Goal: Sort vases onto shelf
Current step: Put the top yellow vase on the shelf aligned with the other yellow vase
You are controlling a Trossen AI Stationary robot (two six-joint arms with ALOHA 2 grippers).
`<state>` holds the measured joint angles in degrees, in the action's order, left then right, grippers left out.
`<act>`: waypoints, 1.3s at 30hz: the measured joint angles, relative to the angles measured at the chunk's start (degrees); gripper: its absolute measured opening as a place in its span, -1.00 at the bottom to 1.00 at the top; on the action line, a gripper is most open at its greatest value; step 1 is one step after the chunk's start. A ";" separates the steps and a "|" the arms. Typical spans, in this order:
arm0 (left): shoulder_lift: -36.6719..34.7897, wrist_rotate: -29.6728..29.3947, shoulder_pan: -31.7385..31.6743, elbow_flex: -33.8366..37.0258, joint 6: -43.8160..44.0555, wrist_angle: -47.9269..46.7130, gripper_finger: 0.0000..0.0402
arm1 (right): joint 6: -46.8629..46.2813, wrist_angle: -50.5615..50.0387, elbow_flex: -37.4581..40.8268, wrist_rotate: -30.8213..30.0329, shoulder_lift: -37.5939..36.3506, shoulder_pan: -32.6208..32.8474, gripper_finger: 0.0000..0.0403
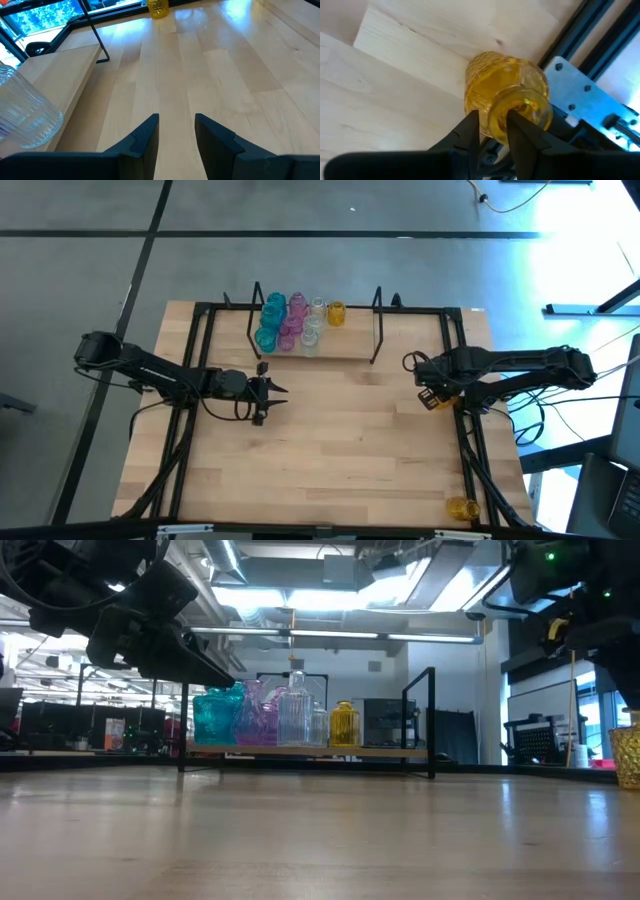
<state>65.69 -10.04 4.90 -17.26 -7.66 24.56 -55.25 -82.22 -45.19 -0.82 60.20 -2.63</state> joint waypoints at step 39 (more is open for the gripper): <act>0.00 0.00 0.00 0.00 -0.02 -0.04 -0.41 | 10.03 -0.74 -2.14 -1.15 7.98 0.04 -0.89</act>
<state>65.69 -10.04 4.90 -17.26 -7.68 24.51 -45.22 -82.96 -47.33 -1.98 68.18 -2.59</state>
